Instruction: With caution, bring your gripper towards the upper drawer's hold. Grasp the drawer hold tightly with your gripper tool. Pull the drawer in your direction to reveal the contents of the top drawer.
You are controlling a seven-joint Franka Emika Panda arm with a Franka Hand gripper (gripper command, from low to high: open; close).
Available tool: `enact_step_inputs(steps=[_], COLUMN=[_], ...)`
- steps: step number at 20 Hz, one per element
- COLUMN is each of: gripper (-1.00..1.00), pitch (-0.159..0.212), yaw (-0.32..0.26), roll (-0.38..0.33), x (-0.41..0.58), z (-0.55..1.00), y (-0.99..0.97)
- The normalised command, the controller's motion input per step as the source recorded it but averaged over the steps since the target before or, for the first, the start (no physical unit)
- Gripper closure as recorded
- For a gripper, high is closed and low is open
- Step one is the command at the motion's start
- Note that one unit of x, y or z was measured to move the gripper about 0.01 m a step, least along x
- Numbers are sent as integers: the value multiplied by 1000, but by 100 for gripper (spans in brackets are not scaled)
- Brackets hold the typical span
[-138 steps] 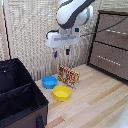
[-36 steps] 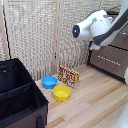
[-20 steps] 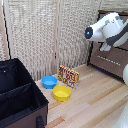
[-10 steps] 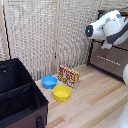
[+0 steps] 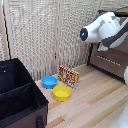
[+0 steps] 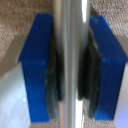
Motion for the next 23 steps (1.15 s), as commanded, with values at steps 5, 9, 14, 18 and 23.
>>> enact_step_inputs(steps=[5,9,14,18,23], gripper=[100,100,-100,-100,-100], pitch=[-16,-23,-2,3,15], yaw=[0,0,17,-1,1], roll=[0,0,0,-38,0], x=[0,31,48,124,88], z=[101,126,133,310,170], y=[965,676,65,-33,-18])
